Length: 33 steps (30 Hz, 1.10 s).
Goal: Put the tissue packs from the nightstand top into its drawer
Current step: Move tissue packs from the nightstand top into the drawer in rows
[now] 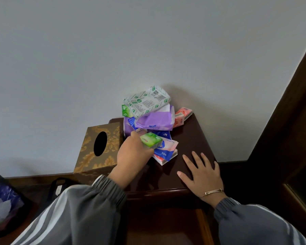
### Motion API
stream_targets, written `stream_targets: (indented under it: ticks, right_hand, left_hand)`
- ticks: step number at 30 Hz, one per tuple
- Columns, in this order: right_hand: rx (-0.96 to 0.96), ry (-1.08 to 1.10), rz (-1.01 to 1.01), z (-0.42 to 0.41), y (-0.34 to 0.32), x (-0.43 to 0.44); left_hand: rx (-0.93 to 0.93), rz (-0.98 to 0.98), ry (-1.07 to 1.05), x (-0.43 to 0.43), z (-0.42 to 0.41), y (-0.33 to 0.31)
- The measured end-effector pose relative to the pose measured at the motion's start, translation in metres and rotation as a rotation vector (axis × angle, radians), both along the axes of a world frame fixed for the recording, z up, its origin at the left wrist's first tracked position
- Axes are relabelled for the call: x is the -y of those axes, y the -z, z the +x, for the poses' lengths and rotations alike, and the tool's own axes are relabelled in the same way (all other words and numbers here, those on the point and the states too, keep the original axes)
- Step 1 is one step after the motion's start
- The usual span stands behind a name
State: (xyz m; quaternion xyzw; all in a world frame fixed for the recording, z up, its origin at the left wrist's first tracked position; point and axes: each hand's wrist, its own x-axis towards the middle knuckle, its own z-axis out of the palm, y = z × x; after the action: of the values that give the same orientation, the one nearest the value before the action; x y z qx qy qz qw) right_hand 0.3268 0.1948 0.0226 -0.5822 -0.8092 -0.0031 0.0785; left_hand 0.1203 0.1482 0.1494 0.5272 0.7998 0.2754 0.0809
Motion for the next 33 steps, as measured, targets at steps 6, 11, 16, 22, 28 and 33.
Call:
stream_targets:
  ticks: [6,11,16,22,28,33]
  right_hand:
    - [-0.146,0.009,-0.127,0.001,-0.014,0.002]
    - [-0.503,0.015,-0.132,-0.032,-0.051,-0.019]
    - [-0.316,-0.026,-0.288,-0.087,-0.072,-0.034]
    - [-0.337,-0.006,-0.070,-0.080,-0.072,-0.023]
    - [-0.373,0.251,0.108,-0.007,-0.074,-0.013]
    - [-0.140,0.350,-0.147,0.010,-0.063,-0.008]
  left_hand:
    - [0.074,0.099,0.082,0.079,-0.002,0.012]
    - [0.092,0.123,0.075,0.113,-0.022,0.022]
    - [0.110,0.124,0.083,0.127,-0.034,0.024]
    - [0.199,0.103,0.070,0.133,-0.035,0.046]
    - [0.294,0.062,0.043,0.124,-0.024,0.060]
    - [0.362,0.086,0.015,0.115,-0.012,0.062]
